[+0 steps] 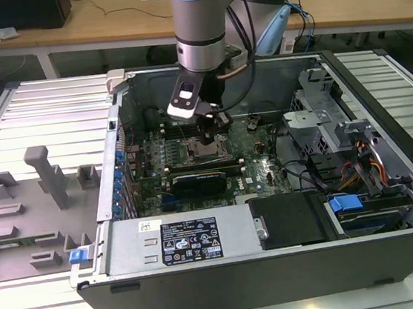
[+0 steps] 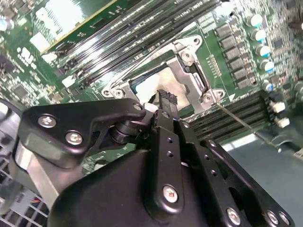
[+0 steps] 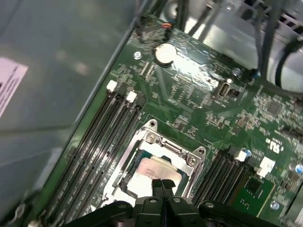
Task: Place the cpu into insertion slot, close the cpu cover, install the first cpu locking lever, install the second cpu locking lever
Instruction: 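Close the cpu cover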
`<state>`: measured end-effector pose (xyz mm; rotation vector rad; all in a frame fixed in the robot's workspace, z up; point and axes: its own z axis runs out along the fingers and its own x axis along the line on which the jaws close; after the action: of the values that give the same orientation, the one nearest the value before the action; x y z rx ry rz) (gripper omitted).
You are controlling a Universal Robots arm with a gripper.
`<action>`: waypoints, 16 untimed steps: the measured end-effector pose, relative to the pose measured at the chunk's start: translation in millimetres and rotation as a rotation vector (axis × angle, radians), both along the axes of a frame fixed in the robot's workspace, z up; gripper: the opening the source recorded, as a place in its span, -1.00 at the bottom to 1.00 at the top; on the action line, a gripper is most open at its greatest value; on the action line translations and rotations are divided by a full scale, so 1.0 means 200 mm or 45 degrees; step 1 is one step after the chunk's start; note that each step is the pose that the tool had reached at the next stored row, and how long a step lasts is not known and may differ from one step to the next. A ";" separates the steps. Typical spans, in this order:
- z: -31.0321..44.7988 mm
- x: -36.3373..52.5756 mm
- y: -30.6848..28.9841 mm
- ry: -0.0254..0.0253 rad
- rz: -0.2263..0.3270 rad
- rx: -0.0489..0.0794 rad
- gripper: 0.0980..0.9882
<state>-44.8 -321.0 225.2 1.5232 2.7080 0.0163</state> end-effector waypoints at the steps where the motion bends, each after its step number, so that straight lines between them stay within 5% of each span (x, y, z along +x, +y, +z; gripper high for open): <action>1: 0.000 0.000 0.000 -0.0001 0.042 -0.004 -0.98; 16: 0.000 0.000 0.000 0.0004 0.508 -0.051 -0.98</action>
<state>-44.8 -321.0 225.1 0.9503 2.9409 -0.0269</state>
